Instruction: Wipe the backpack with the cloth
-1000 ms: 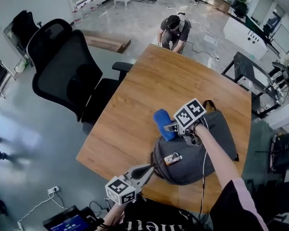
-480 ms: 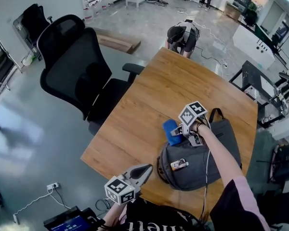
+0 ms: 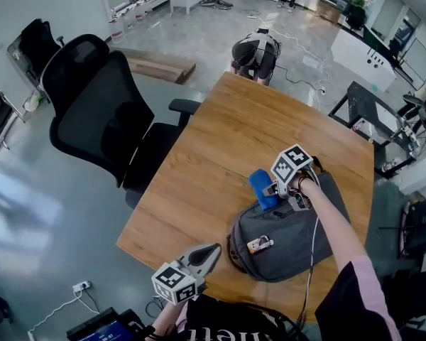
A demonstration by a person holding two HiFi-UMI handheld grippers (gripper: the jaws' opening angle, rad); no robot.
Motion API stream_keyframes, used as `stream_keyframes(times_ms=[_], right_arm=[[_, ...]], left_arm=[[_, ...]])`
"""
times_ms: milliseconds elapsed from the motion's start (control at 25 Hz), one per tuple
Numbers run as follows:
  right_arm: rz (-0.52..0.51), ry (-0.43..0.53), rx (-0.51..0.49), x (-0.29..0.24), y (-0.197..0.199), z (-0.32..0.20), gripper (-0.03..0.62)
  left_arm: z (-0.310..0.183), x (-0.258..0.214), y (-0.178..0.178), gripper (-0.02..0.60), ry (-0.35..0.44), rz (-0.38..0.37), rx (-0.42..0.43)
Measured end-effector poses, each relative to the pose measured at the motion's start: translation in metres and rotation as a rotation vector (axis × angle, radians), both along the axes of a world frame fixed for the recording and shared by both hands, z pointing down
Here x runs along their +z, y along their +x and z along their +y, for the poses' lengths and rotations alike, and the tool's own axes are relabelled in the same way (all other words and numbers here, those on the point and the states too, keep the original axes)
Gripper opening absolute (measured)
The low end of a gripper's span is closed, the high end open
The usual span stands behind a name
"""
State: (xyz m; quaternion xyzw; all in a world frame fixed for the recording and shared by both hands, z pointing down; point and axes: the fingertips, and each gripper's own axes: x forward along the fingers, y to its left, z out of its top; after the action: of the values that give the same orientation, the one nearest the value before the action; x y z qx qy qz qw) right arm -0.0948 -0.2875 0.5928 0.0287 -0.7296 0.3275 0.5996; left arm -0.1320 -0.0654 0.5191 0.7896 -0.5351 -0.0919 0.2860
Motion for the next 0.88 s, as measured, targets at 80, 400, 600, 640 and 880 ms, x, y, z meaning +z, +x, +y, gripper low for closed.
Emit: stream_keyframes(times_ms=[80, 400, 600, 640, 880], right_arm=[[0.010, 0.017, 0.007, -0.001, 0.009, -0.009, 0.078], [0.051, 0.096, 0.049, -0.013, 0.060, -0.059, 0.078], [0.040, 0.128, 0.100, -0.016, 0.088, -0.090, 0.078], [0.037, 0.133, 0.112, -0.016, 0.093, -0.097, 0.078], [0.019, 0.153, 0.198, -0.022, 0.126, -0.137, 0.078]], left_arm=[[-0.002, 0.003, 0.004, -0.002, -0.002, 0.001, 0.016], [-0.014, 0.003, 0.026, -0.002, -0.018, -0.001, 0.076], [-0.024, 0.007, 0.037, -0.003, -0.033, -0.007, 0.092], [-0.026, 0.007, 0.040, -0.002, -0.036, -0.007, 0.096], [-0.039, 0.005, 0.053, -0.002, -0.069, -0.023, 0.109]])
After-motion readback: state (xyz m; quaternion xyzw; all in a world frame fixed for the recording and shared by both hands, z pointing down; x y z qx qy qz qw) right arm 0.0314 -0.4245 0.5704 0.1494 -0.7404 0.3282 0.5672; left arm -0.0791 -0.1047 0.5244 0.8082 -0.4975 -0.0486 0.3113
